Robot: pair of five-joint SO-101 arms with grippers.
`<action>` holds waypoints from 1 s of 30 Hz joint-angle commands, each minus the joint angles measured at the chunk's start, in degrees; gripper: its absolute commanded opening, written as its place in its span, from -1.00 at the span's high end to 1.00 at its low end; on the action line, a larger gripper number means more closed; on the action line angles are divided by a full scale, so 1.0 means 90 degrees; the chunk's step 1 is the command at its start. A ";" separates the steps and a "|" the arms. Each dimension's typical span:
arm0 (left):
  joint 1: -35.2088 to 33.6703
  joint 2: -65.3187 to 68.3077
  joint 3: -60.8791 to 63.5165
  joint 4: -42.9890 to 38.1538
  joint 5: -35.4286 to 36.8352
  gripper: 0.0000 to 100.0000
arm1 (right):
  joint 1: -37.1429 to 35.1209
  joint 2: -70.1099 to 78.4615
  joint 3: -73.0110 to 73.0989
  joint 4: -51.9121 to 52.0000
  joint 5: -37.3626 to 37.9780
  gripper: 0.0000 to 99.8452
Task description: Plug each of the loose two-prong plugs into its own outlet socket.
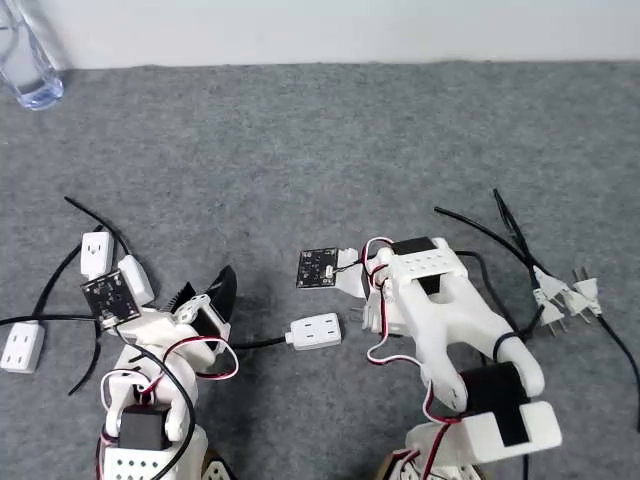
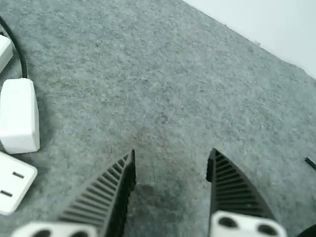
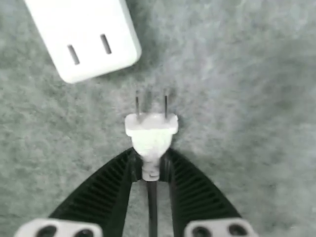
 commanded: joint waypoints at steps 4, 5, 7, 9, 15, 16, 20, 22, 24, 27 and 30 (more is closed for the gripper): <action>0.0010 -0.0020 -0.0024 0.0039 0.0049 0.54 | -0.0044 0.0005 -0.0088 -0.0063 0.0039 0.70; 0.0010 -0.0020 -0.0024 0.0039 0.0049 0.54 | -0.0073 -0.0044 -0.0098 -0.0054 0.0039 0.70; 0.0010 -0.0020 -0.0024 0.0039 0.0049 0.54 | -0.0083 -0.0142 -0.0137 0.0083 0.0029 0.70; 0.0010 -0.0020 -0.0024 0.0039 0.0049 0.54 | -0.0093 -0.0288 -0.0225 0.0249 0.0029 0.70; 0.0010 -0.0020 -0.0024 0.0039 0.0039 0.54 | -0.0083 -0.0718 -0.0449 0.0650 0.0029 0.70; 0.0010 -0.0020 -0.0024 0.0039 0.0039 0.54 | -0.0083 -0.0747 -0.0449 0.0640 0.0029 0.70; 0.0010 -0.0020 -0.0024 0.0039 0.0039 0.54 | -0.0073 -0.0913 -0.0596 0.0669 0.0029 0.70; 0.0010 -0.0020 -0.0024 0.0039 0.0039 0.54 | -0.0044 -0.0913 -0.0703 0.0620 0.0029 0.70; 0.0010 -0.0020 -0.0024 0.0039 0.0039 0.54 | -0.0083 -0.0835 -0.0723 0.0601 0.0029 0.70; 0.0010 -0.0020 -0.0024 0.0039 0.0039 0.54 | -0.0200 -0.0571 -0.0733 0.0396 0.0020 0.70; 0.0010 -0.0020 -0.0024 0.0039 0.0039 0.54 | -0.0210 -0.0288 -0.0762 -0.0005 -0.0049 0.71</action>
